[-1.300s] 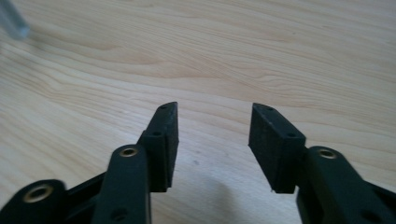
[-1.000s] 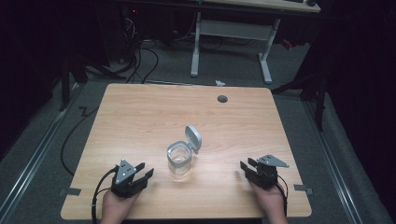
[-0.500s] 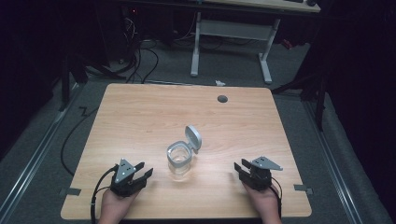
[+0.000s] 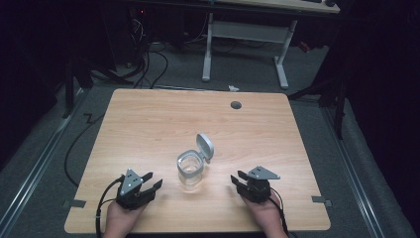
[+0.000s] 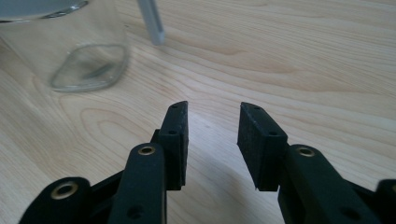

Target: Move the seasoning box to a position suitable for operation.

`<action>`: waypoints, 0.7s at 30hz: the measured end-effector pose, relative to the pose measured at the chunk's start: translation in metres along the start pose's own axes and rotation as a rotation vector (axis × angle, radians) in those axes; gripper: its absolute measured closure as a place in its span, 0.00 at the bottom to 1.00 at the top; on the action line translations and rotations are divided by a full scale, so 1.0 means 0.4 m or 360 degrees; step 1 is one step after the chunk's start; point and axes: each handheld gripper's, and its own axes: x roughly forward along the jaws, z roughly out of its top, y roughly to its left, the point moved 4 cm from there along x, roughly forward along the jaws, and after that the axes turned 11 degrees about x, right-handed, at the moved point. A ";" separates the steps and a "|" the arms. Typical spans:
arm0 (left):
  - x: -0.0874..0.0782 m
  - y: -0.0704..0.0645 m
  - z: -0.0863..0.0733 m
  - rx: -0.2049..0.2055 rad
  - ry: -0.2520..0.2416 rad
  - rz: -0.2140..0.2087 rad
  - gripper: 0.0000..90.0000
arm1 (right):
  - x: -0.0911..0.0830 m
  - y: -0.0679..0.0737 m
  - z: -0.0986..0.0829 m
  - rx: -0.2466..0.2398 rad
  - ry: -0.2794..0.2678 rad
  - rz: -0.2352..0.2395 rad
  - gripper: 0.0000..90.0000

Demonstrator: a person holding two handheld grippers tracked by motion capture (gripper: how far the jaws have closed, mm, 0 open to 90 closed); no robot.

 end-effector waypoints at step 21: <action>0.003 0.002 -0.008 -0.0019 0.0015 0.0001 0.56 | 0.136 0.131 0.083 -0.0110 0.0061 0.0201 1.00</action>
